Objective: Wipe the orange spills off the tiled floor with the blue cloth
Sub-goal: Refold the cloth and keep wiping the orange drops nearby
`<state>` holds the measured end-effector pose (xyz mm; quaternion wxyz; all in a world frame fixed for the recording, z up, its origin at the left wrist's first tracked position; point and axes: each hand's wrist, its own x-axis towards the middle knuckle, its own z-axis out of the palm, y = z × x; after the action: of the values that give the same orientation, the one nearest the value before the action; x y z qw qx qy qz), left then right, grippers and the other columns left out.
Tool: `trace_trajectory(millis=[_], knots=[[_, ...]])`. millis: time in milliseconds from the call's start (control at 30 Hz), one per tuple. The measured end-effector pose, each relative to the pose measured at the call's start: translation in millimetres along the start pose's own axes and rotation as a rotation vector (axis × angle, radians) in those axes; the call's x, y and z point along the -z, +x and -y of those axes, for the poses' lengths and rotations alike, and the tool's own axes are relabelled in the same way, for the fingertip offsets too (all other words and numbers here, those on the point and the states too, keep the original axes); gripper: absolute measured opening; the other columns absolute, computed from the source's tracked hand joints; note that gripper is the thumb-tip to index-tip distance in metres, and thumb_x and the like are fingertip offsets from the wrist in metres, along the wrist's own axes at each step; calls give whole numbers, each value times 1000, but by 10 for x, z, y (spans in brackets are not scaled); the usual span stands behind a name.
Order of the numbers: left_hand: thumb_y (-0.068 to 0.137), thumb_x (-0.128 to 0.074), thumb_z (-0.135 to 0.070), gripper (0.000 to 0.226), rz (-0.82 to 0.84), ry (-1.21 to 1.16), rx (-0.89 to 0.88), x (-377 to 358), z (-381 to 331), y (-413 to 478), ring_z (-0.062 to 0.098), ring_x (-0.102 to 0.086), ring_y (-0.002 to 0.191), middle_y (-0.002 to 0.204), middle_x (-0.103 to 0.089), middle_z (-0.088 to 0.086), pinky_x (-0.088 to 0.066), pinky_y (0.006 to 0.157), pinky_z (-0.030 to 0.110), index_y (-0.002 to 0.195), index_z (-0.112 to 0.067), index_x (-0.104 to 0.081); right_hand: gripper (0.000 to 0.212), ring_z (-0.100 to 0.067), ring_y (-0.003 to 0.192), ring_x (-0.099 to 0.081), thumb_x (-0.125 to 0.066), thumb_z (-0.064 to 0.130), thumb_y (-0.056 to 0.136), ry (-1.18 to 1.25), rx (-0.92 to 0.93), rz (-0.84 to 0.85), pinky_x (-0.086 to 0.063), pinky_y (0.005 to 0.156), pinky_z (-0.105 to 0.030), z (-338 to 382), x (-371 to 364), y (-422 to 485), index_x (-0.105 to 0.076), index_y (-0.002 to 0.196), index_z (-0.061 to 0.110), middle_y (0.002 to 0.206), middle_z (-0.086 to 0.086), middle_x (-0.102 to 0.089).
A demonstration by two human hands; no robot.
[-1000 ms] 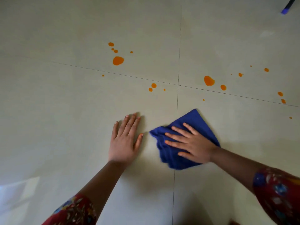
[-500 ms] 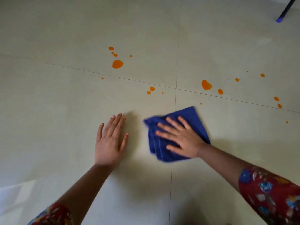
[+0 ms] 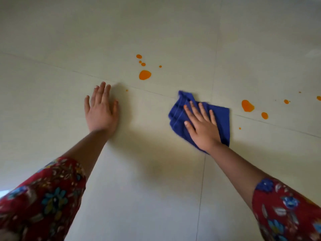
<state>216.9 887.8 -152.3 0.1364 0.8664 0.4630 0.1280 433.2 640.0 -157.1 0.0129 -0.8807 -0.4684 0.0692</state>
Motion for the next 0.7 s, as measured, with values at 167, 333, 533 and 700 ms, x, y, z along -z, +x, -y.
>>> trace_trajectory(millis=[167, 333, 533, 700], knots=[[99, -35, -37, 60, -15, -30, 173, -127, 54, 175, 16, -8, 150, 162, -13, -3, -3, 120, 40, 154, -20, -18, 59, -22, 151, -3, -14, 51, 98, -31, 278, 21, 1, 120, -46, 418, 32, 267, -15, 154, 33, 162, 10, -9], [99, -33, -38, 59, -20, -14, 170, -153, 69, 196, 16, -7, 150, 162, -14, -4, -3, 120, 40, 154, -21, -18, 55, -19, 150, -7, -18, 50, 100, -83, 448, 71, -8, 119, -50, -61, 101, 564, -14, 153, 38, 161, 13, -11], [94, -27, -43, 62, -8, 6, 186, -153, 47, 219, 16, -9, 149, 162, -17, -3, -6, 120, 43, 152, -21, -23, 57, -20, 150, 4, -17, 50, 100, 30, -86, 26, 3, 118, -51, 459, 149, 1611, -5, 154, 36, 163, 13, 2], [94, -26, -44, 63, 12, 23, 200, -139, 22, 219, 16, -9, 149, 162, -16, -4, -7, 120, 44, 153, -22, -21, 56, -17, 149, -13, -15, 45, 98, 78, 148, -4, -7, 119, -44, 556, 97, 1225, -25, 152, 33, 160, 13, -19]])
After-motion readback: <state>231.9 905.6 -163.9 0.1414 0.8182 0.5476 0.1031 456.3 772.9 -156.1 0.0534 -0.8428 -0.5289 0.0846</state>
